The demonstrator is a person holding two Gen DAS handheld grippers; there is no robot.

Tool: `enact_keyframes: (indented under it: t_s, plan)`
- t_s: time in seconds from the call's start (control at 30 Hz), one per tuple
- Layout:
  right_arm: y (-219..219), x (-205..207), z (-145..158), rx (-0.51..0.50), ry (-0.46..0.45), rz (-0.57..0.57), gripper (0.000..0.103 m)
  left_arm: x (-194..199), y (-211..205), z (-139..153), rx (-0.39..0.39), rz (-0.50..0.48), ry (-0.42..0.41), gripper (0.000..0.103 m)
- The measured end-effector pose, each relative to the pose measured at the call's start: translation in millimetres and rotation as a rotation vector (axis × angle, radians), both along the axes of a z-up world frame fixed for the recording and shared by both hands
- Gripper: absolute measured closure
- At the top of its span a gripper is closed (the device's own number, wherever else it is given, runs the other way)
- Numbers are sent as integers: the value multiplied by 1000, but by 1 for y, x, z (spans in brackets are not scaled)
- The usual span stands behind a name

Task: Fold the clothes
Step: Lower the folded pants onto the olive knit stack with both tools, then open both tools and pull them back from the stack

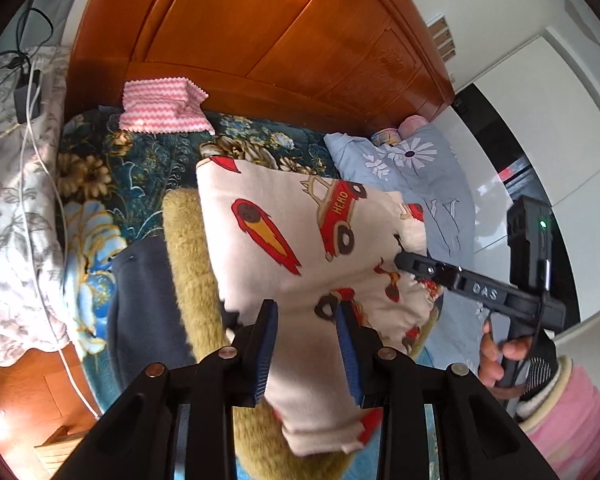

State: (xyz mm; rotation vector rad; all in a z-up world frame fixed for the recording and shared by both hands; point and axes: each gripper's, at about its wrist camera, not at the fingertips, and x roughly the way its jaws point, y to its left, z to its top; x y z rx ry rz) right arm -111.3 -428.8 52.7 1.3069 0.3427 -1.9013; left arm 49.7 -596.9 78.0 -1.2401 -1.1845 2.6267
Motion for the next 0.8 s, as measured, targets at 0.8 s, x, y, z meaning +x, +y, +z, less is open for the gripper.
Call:
enact_keyframes:
  t_s: [0.8]
  plan:
    - [68,50,28,122,87,-2,54,108,41,-24,-43,-17,-92,45]
